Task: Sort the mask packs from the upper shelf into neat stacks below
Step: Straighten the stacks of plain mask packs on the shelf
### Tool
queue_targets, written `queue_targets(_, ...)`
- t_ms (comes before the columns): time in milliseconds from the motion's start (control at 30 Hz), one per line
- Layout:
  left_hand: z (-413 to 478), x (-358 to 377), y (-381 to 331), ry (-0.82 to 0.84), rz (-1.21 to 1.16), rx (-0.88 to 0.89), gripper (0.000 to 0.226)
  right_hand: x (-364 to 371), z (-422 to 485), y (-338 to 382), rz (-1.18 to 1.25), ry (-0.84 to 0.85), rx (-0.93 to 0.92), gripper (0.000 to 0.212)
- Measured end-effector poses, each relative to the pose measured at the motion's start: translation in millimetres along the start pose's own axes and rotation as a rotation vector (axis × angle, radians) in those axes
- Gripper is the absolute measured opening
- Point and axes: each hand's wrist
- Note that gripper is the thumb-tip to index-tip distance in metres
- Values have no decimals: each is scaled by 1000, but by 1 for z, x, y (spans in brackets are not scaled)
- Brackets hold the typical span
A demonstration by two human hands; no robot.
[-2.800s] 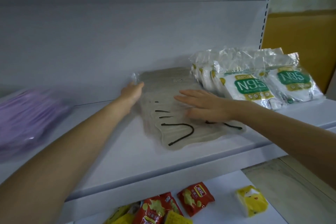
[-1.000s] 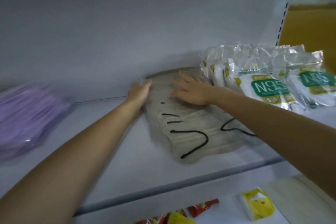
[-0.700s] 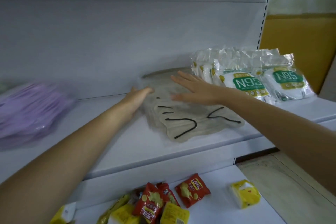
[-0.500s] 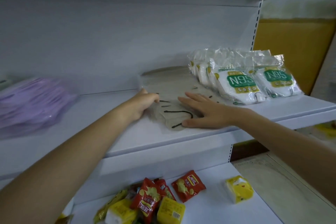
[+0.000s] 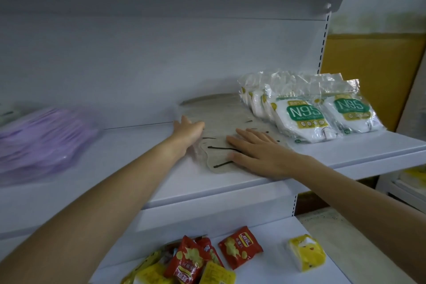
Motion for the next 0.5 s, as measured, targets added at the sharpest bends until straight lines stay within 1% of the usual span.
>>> queue_targets(100, 8, -11, -4, -102, 261, 134, 65, -6, 2, -6, 12, -13, 16, 59)
queue_targets(200, 26, -18, -10, -134, 622, 314, 61, -8, 4, -14, -4, 5, 29, 60)
queue_targets(267, 42, -17, -22, -120, 790, 413, 59, -3, 5, -17, -29, 9, 36, 61)
queue_targets(367, 59, -5, -54, -87, 999, 559, 58, 1, 7, -19, -25, -28, 34, 63)
queue_targets(433, 66, 13, -72, -51, 1085, 606, 59, 3, 9, -21, -31, -46, 26, 64)
queue_targets(500, 74, 35, -80, -13, 1156, 607, 59, 5, 10, -22, -36, -55, 23, 65)
Point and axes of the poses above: each hand's wrist, its own z-axis towards the middle knuckle, its own x-axis out of the palm, y = z × x, and after that the axes turned 9 degrees about -x, right-handed
